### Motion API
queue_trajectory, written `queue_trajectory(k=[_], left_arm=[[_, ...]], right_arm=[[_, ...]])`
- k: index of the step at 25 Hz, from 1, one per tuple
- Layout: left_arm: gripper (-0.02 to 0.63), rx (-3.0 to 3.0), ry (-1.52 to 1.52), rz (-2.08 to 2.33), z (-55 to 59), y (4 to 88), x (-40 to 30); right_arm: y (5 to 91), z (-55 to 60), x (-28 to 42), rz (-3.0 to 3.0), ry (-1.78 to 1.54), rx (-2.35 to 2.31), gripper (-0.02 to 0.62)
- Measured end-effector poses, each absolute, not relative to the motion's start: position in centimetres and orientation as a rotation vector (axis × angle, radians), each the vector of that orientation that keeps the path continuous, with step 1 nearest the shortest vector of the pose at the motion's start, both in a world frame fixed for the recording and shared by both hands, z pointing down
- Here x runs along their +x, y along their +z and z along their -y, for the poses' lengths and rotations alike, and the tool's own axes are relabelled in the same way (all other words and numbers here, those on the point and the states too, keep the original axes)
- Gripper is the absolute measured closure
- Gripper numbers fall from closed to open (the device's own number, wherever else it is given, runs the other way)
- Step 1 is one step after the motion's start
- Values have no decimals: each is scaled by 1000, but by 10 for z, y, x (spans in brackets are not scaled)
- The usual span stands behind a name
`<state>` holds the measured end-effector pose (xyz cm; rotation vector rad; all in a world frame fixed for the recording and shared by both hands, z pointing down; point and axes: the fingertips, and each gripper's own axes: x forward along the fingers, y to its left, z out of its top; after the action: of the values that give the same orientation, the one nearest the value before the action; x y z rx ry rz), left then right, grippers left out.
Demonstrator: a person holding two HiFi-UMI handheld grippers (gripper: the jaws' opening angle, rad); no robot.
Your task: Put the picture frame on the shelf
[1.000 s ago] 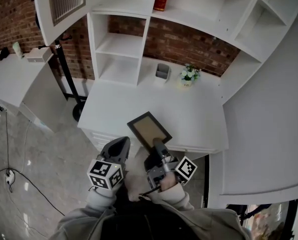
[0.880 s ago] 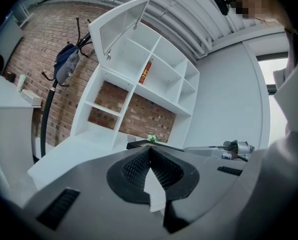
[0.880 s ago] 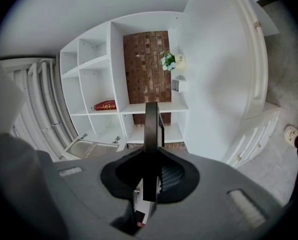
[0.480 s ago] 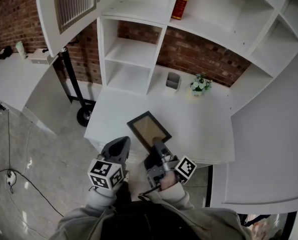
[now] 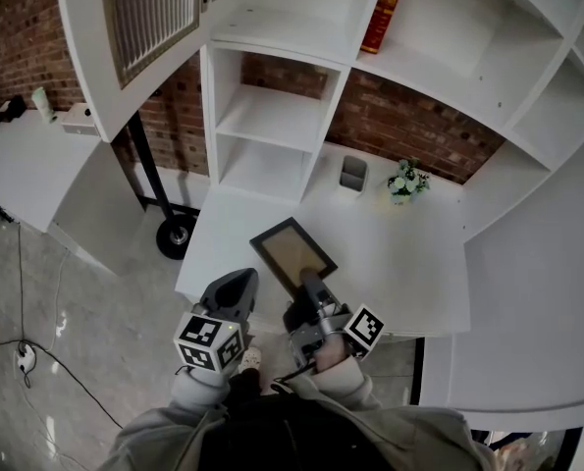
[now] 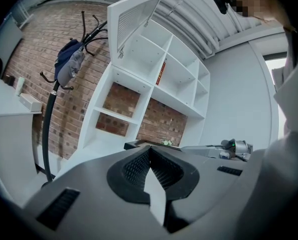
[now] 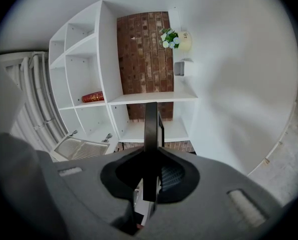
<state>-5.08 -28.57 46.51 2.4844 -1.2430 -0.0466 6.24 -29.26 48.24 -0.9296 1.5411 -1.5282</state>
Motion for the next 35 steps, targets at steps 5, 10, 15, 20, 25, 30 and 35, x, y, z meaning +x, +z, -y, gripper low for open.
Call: queue_trajectory(k=[5,10,15,20,25,30,35], left_arm=[[601,2493,-50,1234,304,468,-58],[601,2513,-52,1219,323,470,-64],[601,2529,-47,1196,333,472,-64],[602,2540,-48,1193,339,470,-66],[602,2553,-37,1201,346,467,-68],[603,2544,-36,1241,361,459,-72],[602,2530,-44,1292,386,443,-72]], right_arm=[[483,312,55,-1534,-1518,-930,552],[484,333,51,-1519,-1485,-941,552],[482,349,46,-1515,-1473,-924,552],[471,365,42,-1529,-1454,-902,552],[462,381,39,-1549,-1438,-895,552],[451,401,37,-1550,-1423,-880,552],[437,431,40,-1565,-1407,-877,552]])
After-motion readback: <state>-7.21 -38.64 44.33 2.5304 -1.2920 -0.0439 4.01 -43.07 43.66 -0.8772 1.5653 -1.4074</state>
